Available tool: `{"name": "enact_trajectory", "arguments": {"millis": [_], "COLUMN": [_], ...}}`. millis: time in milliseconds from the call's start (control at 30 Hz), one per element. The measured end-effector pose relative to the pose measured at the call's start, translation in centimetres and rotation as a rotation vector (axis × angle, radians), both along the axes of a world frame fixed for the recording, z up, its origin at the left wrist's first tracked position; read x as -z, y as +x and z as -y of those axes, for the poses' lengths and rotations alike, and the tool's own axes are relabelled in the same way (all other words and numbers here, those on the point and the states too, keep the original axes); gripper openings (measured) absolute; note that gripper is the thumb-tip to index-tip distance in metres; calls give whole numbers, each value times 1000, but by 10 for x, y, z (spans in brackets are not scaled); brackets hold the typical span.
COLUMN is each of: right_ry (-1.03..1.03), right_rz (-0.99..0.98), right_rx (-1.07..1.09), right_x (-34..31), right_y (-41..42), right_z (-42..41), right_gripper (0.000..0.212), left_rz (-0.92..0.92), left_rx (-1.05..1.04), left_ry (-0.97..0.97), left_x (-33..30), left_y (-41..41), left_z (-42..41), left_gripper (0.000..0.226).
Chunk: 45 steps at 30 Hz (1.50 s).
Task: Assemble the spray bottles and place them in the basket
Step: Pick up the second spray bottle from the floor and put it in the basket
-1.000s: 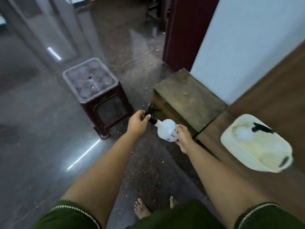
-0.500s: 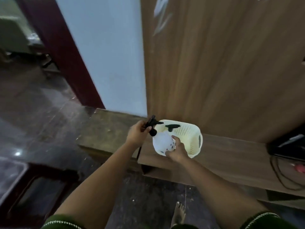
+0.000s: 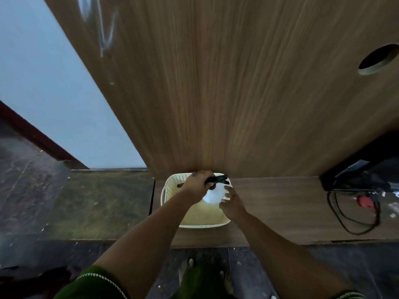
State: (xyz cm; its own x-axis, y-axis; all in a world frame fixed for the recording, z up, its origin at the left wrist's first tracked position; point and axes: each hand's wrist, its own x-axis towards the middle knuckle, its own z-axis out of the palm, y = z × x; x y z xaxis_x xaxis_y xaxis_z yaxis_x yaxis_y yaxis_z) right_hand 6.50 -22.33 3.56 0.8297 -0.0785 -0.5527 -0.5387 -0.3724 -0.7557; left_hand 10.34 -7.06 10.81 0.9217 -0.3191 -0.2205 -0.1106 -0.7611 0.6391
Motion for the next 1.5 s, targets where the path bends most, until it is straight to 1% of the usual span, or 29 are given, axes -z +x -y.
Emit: {"name": "enact_trajectory", "arguments": {"millis": [100,200,333,433,700,933,1067,1267,1433,1500], "right_ry": [77,262,371,450,461,460,446,480,426,391], "right_rz": [-94,-132,-128,-187,-242,-215,-207,-253,-274,-283], "right_rx": [61,285,427,492,496,535,545,516,469,449], "right_x": [11,28,45,50,63,68,67,63,58,57], "right_y": [12,20,25,31,39,41,40,43,45,44], "right_z": [1,-5,-14,-21,-29,-31,-31,-28,-23,-20], "right_gripper": [59,54,55,61,65,64,64,69,72,74], "left_rz": [-34,-39,-45,-19,-6,-63,-50,-71,-91,-94], "left_rx": [57,117,163,162,239,207,213,175,155,159], "left_ry": [30,62,76,77,181,118,106,85,96,100], "left_x": [25,43,67,82,107,104,102,102,104,104], "left_y": [19,30,39,47,63,68,67,64,63,63], "left_z": [5,10,13,11,8,10,12,14,10,9], "left_gripper": [17,19,22,24,17,16,18,18,34,35]}}
